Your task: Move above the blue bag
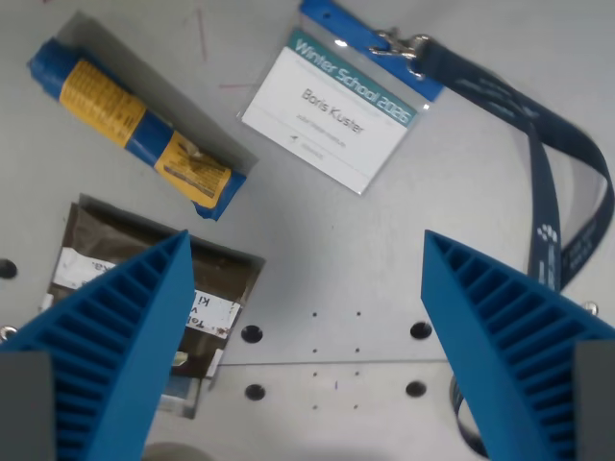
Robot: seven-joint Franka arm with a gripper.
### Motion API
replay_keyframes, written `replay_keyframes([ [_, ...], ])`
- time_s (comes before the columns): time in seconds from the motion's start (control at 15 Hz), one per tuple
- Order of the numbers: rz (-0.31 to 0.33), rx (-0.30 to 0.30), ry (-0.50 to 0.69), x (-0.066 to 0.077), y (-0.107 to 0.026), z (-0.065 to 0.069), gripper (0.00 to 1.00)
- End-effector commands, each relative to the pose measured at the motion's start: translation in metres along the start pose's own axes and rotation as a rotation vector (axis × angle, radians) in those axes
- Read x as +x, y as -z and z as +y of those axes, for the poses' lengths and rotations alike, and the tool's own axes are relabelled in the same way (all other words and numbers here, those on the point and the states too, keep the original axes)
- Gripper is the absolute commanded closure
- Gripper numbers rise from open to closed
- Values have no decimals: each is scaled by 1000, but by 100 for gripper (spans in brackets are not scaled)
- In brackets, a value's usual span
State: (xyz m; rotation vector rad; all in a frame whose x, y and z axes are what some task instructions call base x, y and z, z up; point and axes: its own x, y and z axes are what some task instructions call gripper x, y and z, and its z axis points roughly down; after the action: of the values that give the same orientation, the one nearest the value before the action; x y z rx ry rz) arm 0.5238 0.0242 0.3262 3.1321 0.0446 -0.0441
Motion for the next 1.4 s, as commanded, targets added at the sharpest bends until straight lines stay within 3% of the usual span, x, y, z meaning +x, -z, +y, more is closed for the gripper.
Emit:
replay_keyframes([
  [0.07,84,23,278,-6,-13,-6,0],
  [1.4,83,-2,943,-13,-111,-72,0],
])
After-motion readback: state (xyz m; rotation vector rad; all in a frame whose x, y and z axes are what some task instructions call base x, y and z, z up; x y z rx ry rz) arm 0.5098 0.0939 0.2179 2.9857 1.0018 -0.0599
